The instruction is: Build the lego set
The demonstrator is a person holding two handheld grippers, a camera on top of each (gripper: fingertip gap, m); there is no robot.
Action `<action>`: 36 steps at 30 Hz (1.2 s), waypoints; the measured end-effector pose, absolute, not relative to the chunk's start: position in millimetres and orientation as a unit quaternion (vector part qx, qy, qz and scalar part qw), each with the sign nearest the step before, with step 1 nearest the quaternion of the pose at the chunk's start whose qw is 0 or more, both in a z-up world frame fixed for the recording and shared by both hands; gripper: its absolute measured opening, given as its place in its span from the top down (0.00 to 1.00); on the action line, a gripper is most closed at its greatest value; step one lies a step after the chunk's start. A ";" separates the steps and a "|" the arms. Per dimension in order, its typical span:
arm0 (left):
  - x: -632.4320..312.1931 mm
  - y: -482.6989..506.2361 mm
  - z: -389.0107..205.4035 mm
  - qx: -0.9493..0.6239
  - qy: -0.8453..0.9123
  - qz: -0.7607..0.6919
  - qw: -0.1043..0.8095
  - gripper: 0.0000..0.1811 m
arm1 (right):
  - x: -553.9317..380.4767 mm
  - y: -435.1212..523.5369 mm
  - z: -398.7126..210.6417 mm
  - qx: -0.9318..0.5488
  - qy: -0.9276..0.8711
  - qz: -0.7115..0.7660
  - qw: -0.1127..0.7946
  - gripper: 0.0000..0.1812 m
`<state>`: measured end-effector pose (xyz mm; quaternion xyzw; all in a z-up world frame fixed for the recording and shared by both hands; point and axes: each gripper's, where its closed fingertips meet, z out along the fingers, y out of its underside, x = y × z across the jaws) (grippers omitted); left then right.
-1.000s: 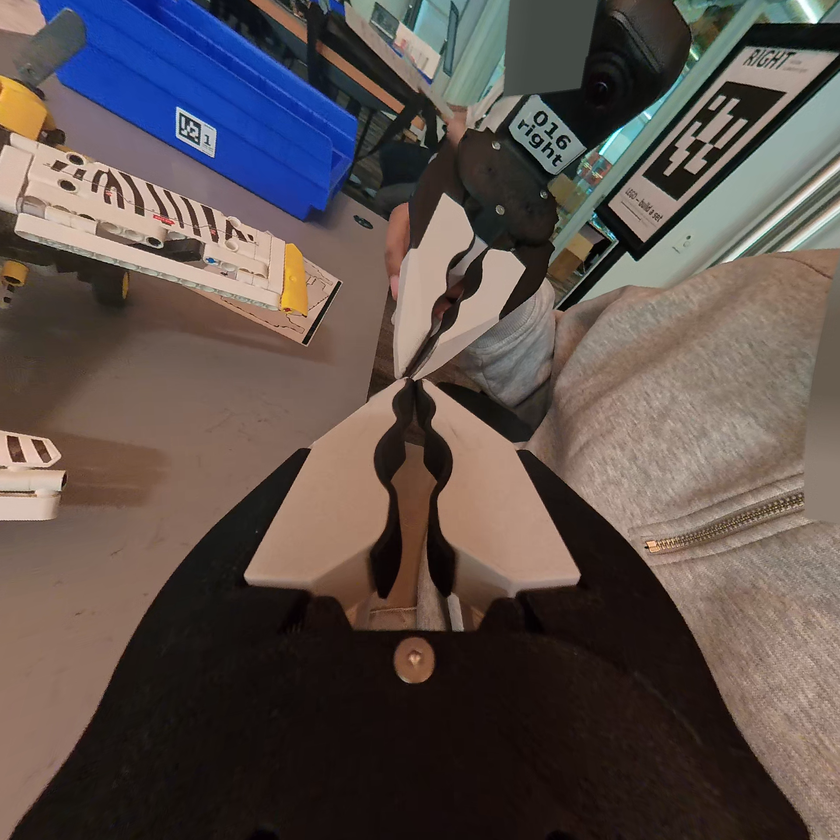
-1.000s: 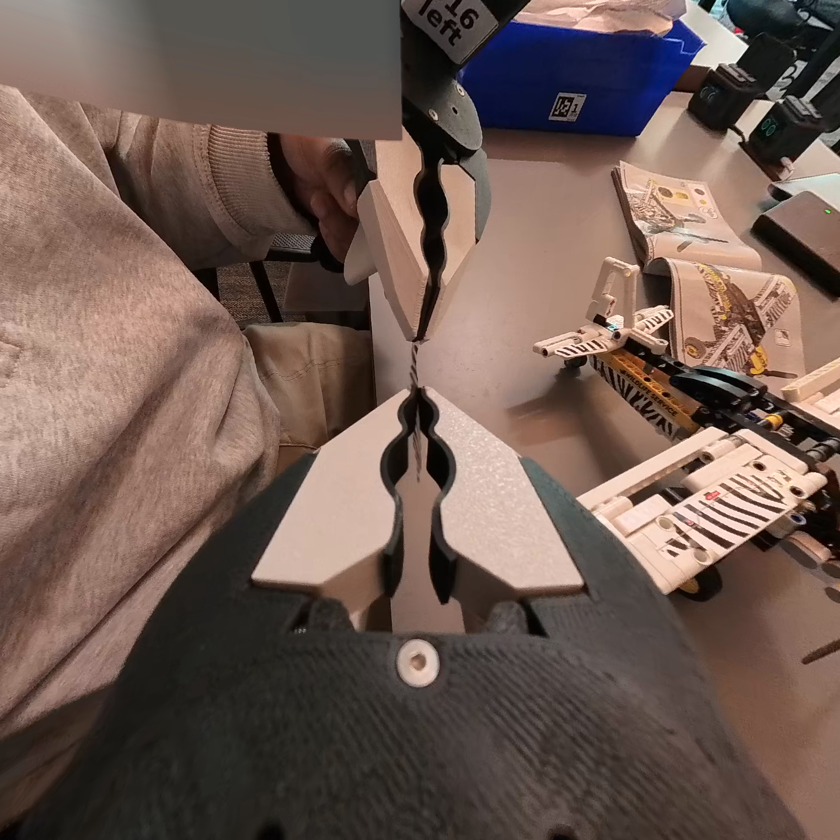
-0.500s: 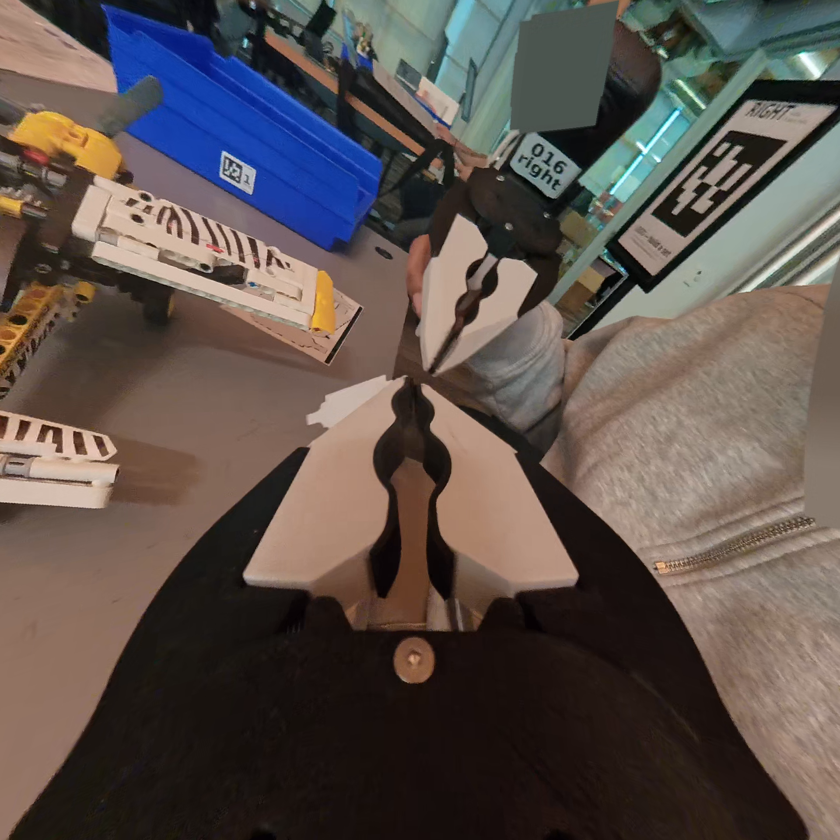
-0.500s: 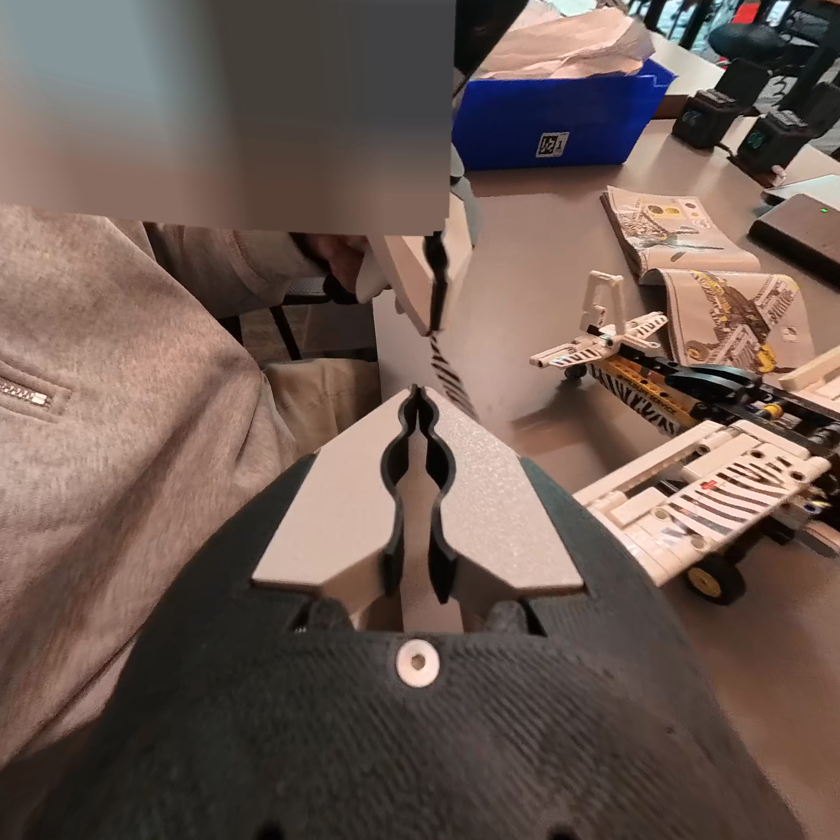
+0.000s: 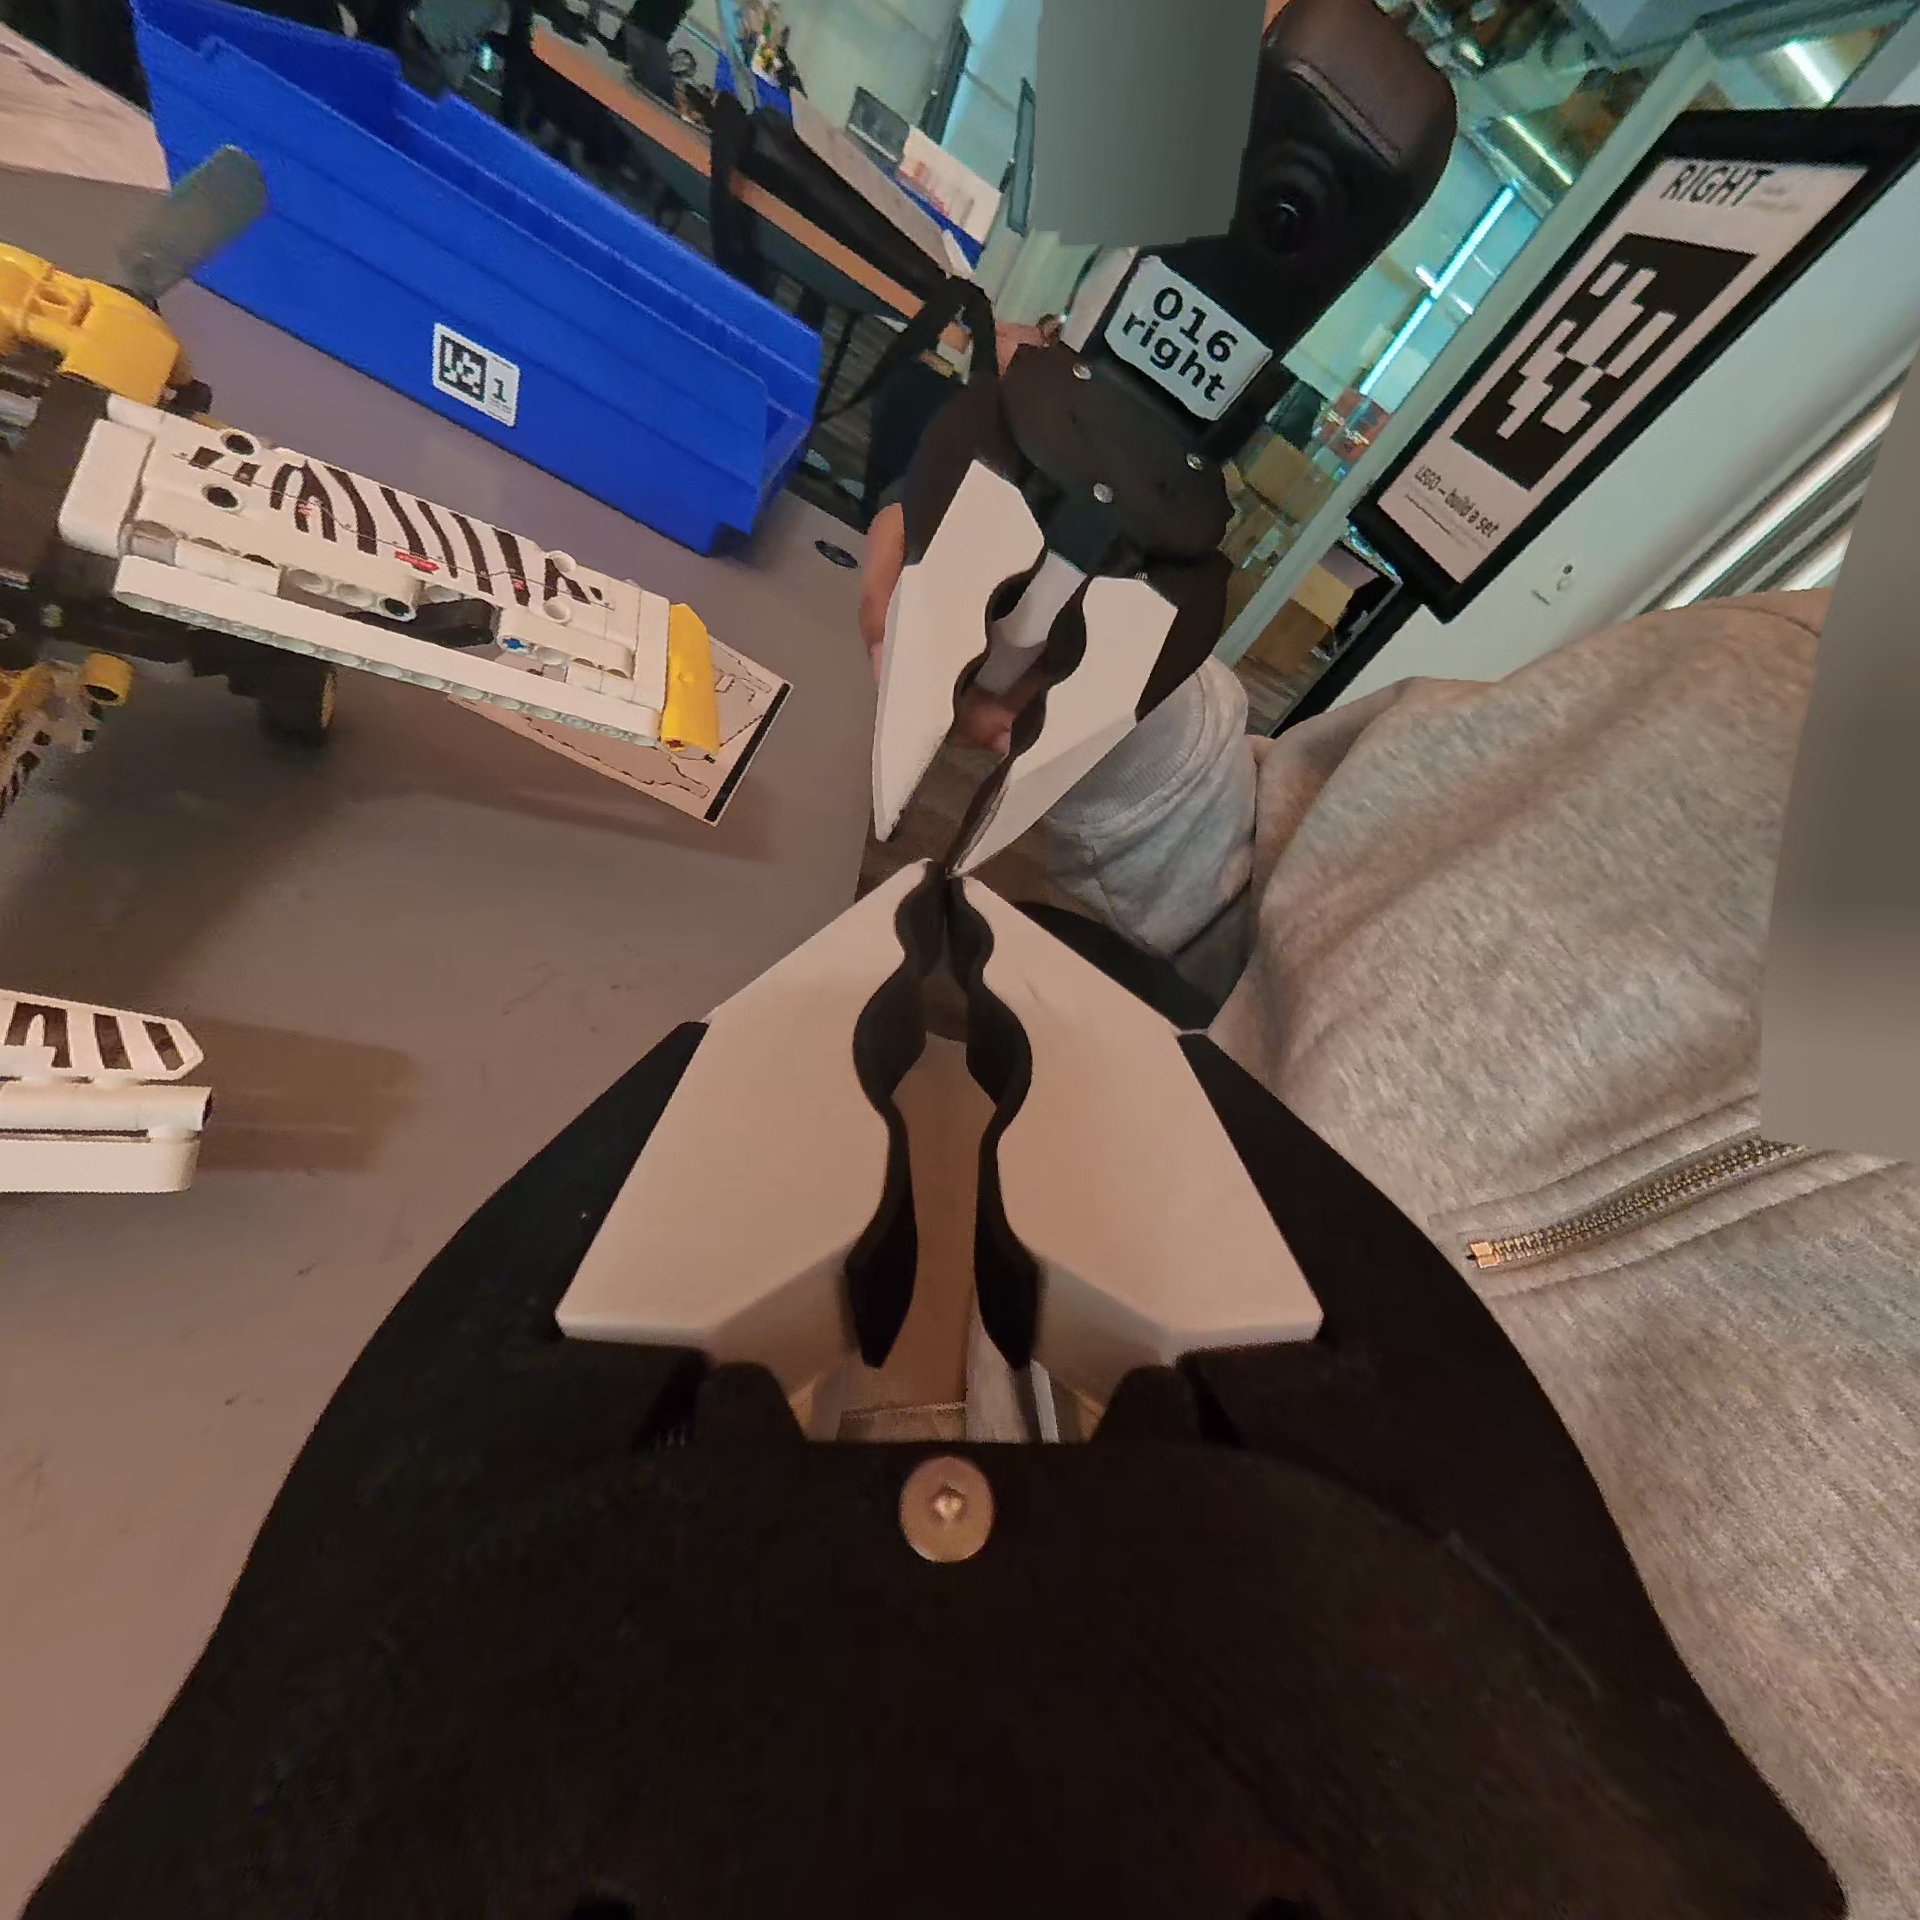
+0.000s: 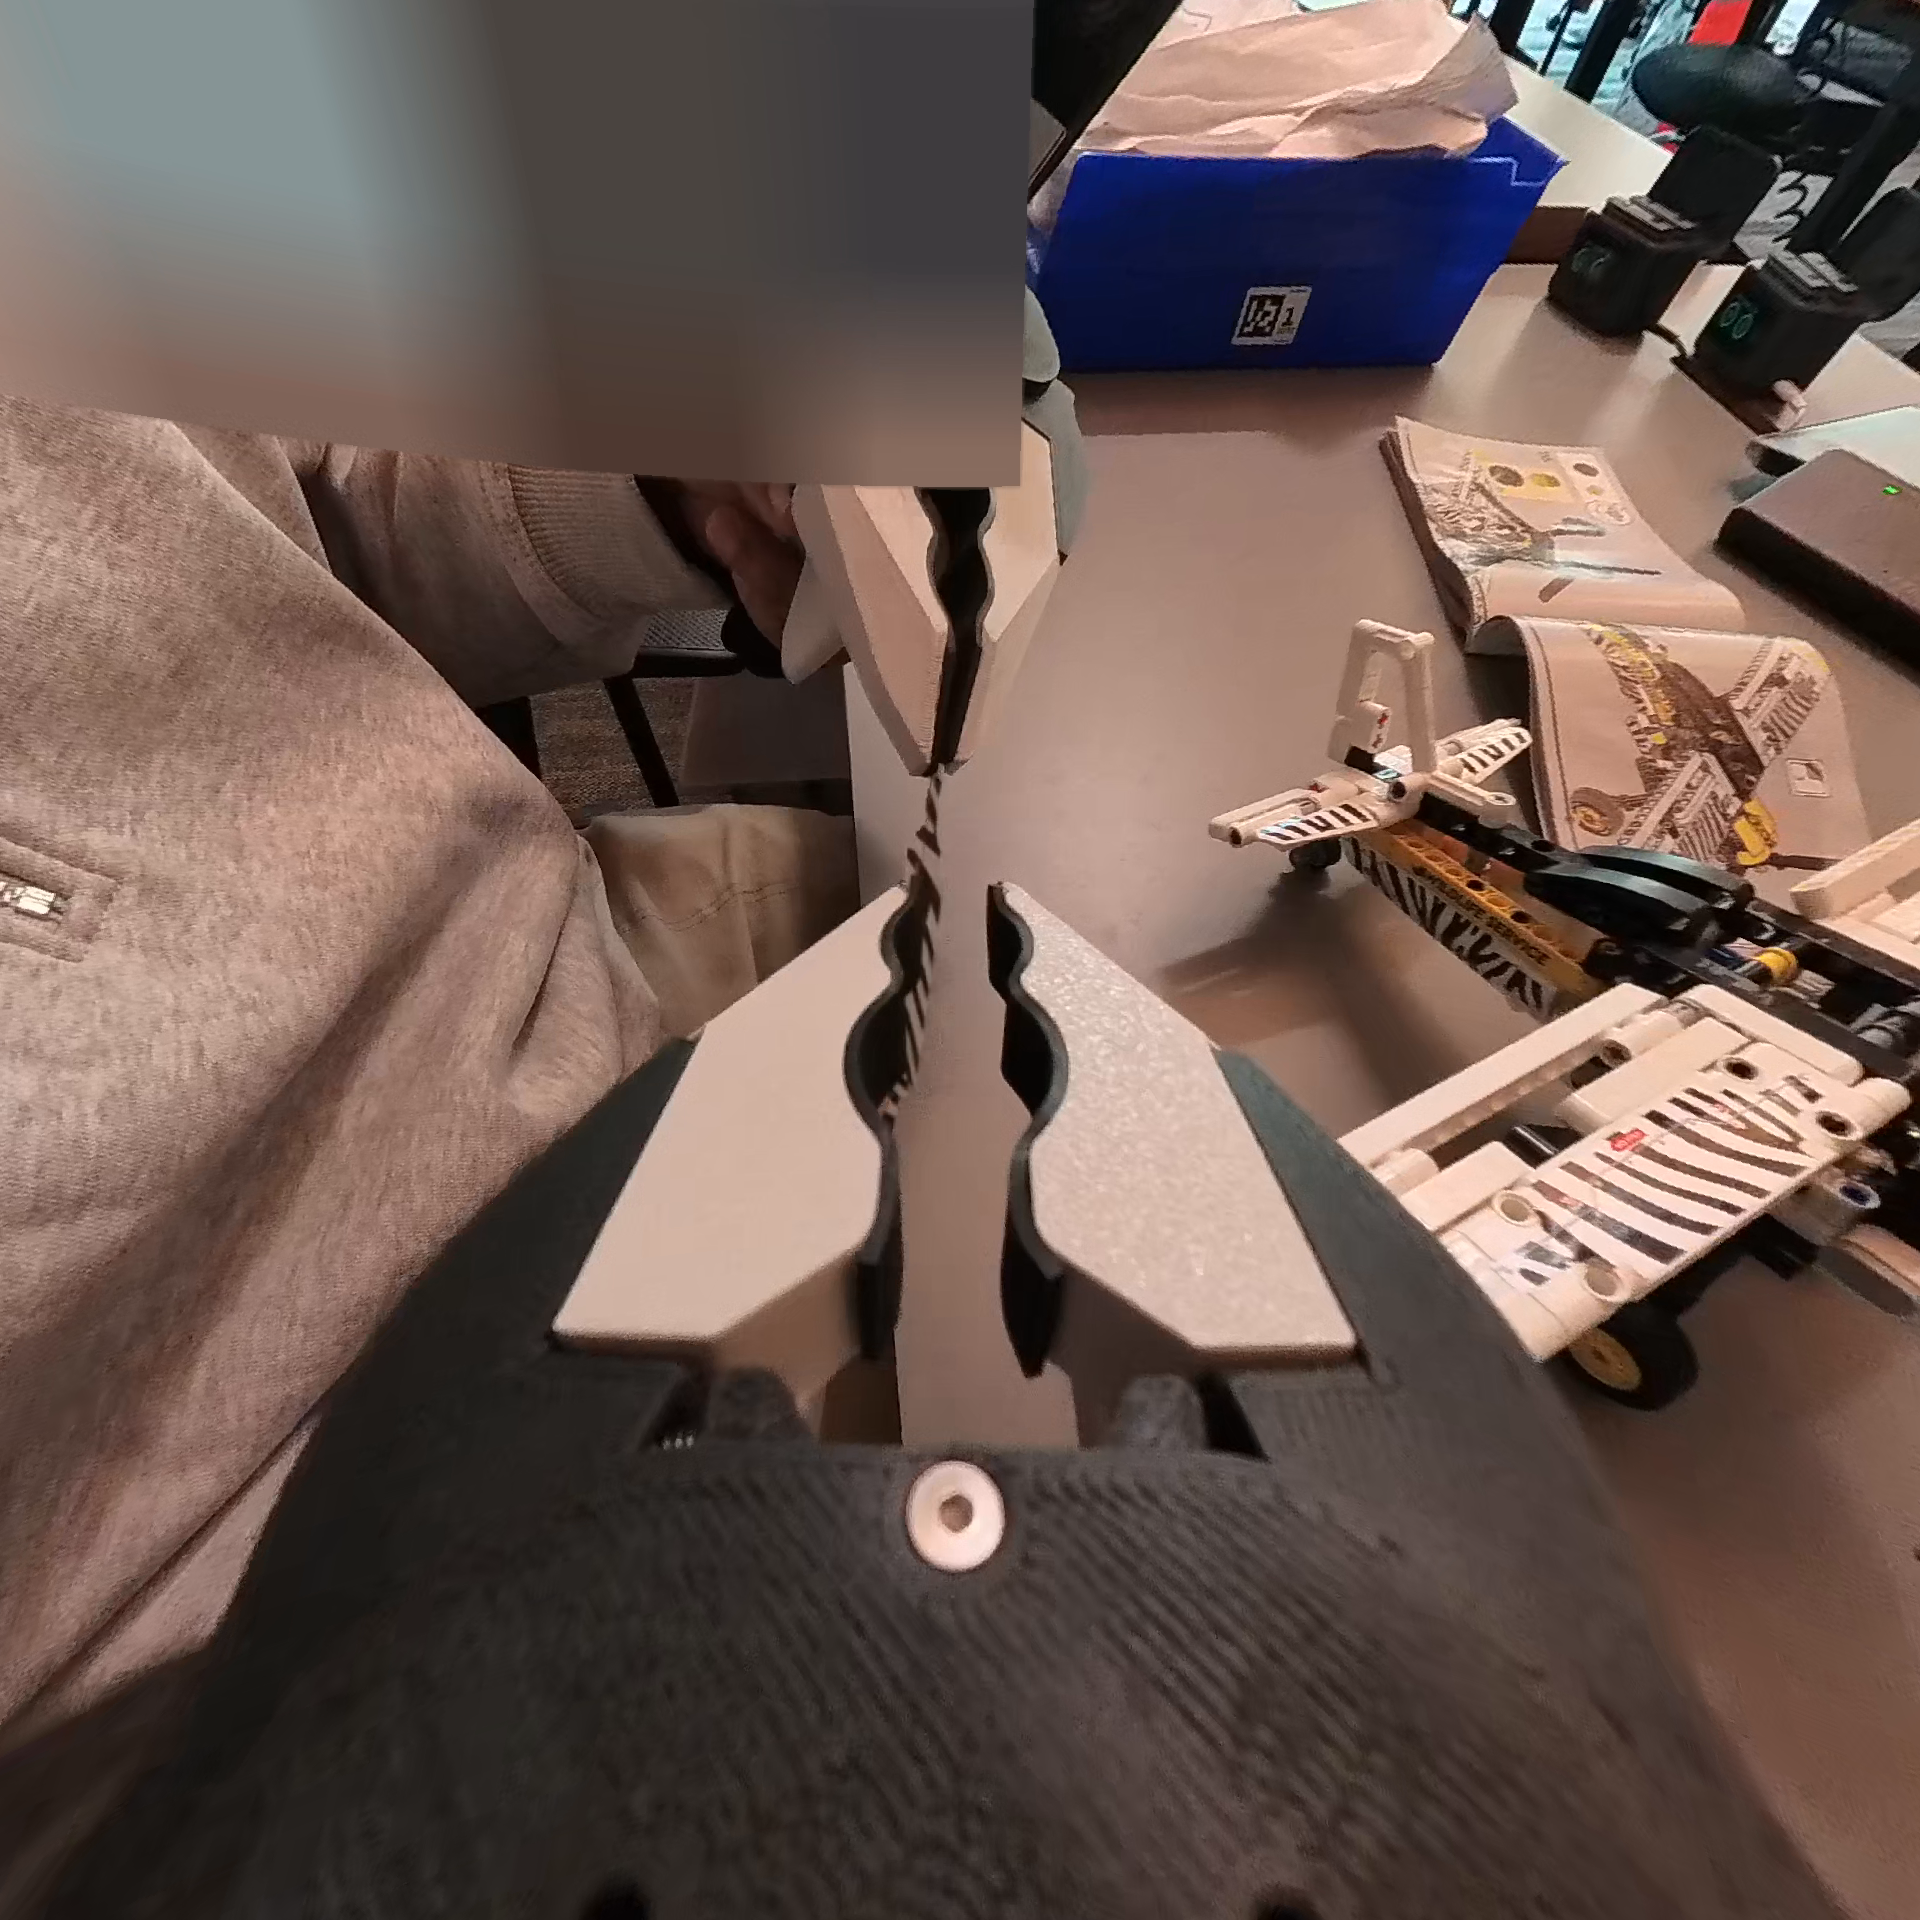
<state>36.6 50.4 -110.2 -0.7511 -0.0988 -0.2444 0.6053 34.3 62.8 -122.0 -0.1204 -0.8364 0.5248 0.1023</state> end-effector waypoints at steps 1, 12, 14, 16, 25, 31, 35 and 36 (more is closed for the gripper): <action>37.2 50.7 -110.4 -0.752 -0.098 -0.244 0.605 1.00 | 35.0 62.4 -122.4 -0.119 -0.837 0.524 0.101 0.95; 38.0 51.2 -111.6 -0.752 -0.098 -0.247 0.603 1.00 | 36.7 59.2 -124.5 -0.117 -0.837 0.526 0.097 0.98; 38.5 51.3 -111.8 -0.753 -0.097 -0.247 0.602 1.00 | 36.3 59.2 -124.7 -0.117 -0.837 0.525 0.098 0.98; 38.4 51.2 -111.9 -0.753 -0.097 -0.247 0.602 1.00 | 35.8 59.4 -123.8 -0.116 -0.837 0.525 0.101 0.98; 39.0 51.2 -110.7 -0.752 -0.095 -0.245 0.604 1.00 | 36.8 59.4 -124.1 -0.114 -0.837 0.525 0.100 1.00; 38.0 51.2 -110.0 -0.751 -0.096 -0.243 0.607 1.00 | 39.0 57.7 -124.6 -0.109 -0.838 0.527 0.095 1.00; 37.1 50.8 -109.7 -0.749 -0.098 -0.244 0.608 1.00 | 38.7 57.5 -123.6 -0.109 -0.836 0.529 0.094 1.00; 36.8 50.7 -109.7 -0.749 -0.098 -0.244 0.608 1.00 | 38.7 57.5 -123.3 -0.109 -0.836 0.530 0.093 1.00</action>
